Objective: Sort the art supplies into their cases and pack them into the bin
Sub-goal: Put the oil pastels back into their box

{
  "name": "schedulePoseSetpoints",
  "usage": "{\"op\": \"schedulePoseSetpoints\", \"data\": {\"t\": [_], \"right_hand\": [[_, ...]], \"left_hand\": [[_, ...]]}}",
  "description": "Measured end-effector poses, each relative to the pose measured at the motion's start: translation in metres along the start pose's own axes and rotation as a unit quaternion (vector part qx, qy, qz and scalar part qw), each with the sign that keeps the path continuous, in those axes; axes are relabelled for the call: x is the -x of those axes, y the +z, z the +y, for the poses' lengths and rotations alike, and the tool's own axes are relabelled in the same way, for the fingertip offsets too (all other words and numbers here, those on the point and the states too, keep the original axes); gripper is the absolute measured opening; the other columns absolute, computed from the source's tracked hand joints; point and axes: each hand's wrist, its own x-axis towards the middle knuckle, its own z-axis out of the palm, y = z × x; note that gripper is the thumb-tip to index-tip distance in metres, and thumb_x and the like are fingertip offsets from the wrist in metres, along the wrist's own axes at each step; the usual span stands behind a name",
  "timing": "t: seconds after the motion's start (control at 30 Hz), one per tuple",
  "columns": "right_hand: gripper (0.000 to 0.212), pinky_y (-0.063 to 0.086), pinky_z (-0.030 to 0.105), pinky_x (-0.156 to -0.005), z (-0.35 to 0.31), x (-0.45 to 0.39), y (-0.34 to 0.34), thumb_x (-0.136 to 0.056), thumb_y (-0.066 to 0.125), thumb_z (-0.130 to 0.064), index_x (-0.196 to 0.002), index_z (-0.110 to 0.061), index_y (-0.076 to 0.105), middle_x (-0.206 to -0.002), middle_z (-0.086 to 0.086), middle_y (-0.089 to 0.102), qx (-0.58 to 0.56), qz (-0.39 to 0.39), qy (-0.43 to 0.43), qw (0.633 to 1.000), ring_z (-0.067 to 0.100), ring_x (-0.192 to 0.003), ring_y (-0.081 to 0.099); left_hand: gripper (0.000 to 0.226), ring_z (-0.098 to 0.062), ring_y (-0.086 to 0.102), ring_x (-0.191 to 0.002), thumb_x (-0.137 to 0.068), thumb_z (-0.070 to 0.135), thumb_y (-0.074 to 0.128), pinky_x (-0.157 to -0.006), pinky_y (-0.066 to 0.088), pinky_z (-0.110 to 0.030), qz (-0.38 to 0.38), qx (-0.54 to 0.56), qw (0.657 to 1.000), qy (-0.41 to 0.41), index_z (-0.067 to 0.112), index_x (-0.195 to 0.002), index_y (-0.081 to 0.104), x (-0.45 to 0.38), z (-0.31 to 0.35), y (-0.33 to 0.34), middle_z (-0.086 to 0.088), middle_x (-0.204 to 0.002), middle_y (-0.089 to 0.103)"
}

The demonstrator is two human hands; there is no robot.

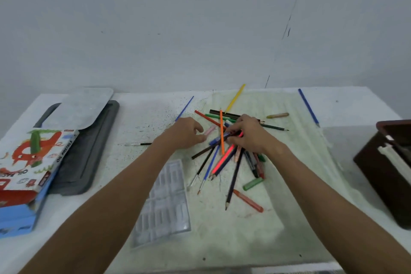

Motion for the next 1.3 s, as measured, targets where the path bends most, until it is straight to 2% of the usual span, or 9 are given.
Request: {"op": "schedulePoseSetpoints", "data": {"t": [0.23,0.43,0.53,0.6,0.7,0.8,1.0,1.17,1.3], "right_hand": [[0.040,0.032,0.032,-0.086,0.008,-0.016,0.007,-0.086,0.065,-0.037,-0.125,-0.028,0.060,-0.104,0.004,0.034,0.036,-0.064,-0.018,0.997,0.020,-0.098,0.029],[0.021,0.041,0.032,-0.076,0.005,-0.022,0.004,-0.074,0.079,-0.026,-0.080,-0.029,0.059,-0.094,-0.003,0.052,0.018,-0.078,-0.064,0.995,0.019,-0.089,0.048],[0.017,0.045,0.025,-0.068,0.004,-0.017,-0.001,-0.074,0.081,-0.018,-0.078,-0.018,0.064,-0.085,-0.002,0.063,-0.032,-0.072,-0.052,0.996,0.014,-0.078,0.058],[0.015,0.041,0.016,-0.062,0.003,-0.007,-0.009,-0.074,0.081,-0.019,-0.079,-0.018,0.066,-0.084,-0.005,0.062,-0.050,-0.056,-0.044,0.996,0.006,-0.073,0.056],[0.018,0.036,0.011,-0.054,-0.005,0.015,-0.024,-0.073,0.082,-0.024,-0.072,-0.026,0.064,-0.076,-0.012,0.061,-0.070,-0.045,-0.041,0.996,0.001,-0.063,0.052],[0.016,0.040,0.014,-0.055,-0.024,0.039,-0.032,-0.071,0.083,-0.027,-0.072,-0.024,0.067,-0.073,-0.009,0.064,-0.142,-0.038,-0.049,0.988,0.001,-0.058,0.051],[0.016,0.039,0.018,-0.053,-0.095,0.055,0.031,-0.072,0.082,-0.022,-0.072,-0.017,0.068,-0.067,-0.006,0.067,-0.319,0.006,-0.032,0.947,-0.001,-0.051,0.051],[0.013,0.036,0.011,-0.051,-0.145,0.054,0.104,-0.073,0.078,-0.020,-0.070,-0.013,0.067,-0.064,-0.004,0.063,-0.285,0.068,0.001,0.956,0.000,-0.053,0.051],[0.017,0.042,0.019,-0.055,-0.163,0.056,0.123,-0.076,0.074,-0.026,-0.067,-0.019,0.061,-0.064,-0.006,0.061,-0.236,0.128,0.026,0.963,0.012,-0.062,0.058]], "left_hand": [[0.021,-0.015,0.062,-0.078,-0.084,0.029,0.066,-0.067,0.049,-0.022,0.026,0.031,0.999,-0.022,0.020,-0.101,0.075,0.004,-0.005,0.007,0.002,-0.083,0.069],[0.011,-0.003,0.057,-0.062,-0.079,0.024,0.069,-0.057,0.040,-0.016,0.115,0.141,0.983,-0.038,0.019,-0.089,0.074,0.026,-0.006,0.003,0.009,-0.077,0.069],[0.006,-0.007,0.060,-0.054,-0.082,0.022,0.068,-0.051,0.041,-0.015,0.139,0.212,0.967,-0.041,0.017,-0.082,0.073,0.047,-0.004,-0.003,0.012,-0.066,0.070],[0.006,-0.007,0.068,-0.064,-0.084,0.018,0.067,-0.058,0.047,-0.023,0.144,0.277,0.949,-0.039,0.014,-0.081,0.071,0.059,-0.003,-0.007,0.008,-0.067,0.072],[0.007,-0.030,0.070,-0.080,-0.085,0.015,0.066,-0.070,0.055,-0.047,0.165,0.341,0.925,-0.039,0.011,-0.084,0.070,0.083,-0.006,-0.015,-0.002,-0.071,0.074],[0.011,-0.028,0.070,-0.079,-0.089,0.017,0.065,-0.074,0.057,-0.042,0.171,0.374,0.910,-0.045,0.008,-0.088,0.071,0.111,-0.009,-0.023,-0.008,-0.070,0.073],[0.012,-0.017,0.068,-0.060,-0.088,0.019,0.068,-0.064,0.059,-0.030,0.125,0.359,0.911,-0.161,0.009,-0.086,0.074,0.161,-0.040,-0.026,-0.013,-0.068,0.072],[0.014,-0.018,0.068,-0.054,-0.085,0.026,0.071,-0.051,0.055,-0.025,0.133,0.292,0.923,-0.214,0.012,-0.083,0.071,0.179,-0.061,-0.010,-0.008,-0.067,0.072],[0.025,-0.022,0.070,-0.061,-0.080,0.032,0.073,-0.065,0.060,-0.039,0.155,0.288,0.923,-0.204,0.012,-0.096,0.067,0.175,-0.068,-0.002,-0.006,-0.070,0.072]]}}
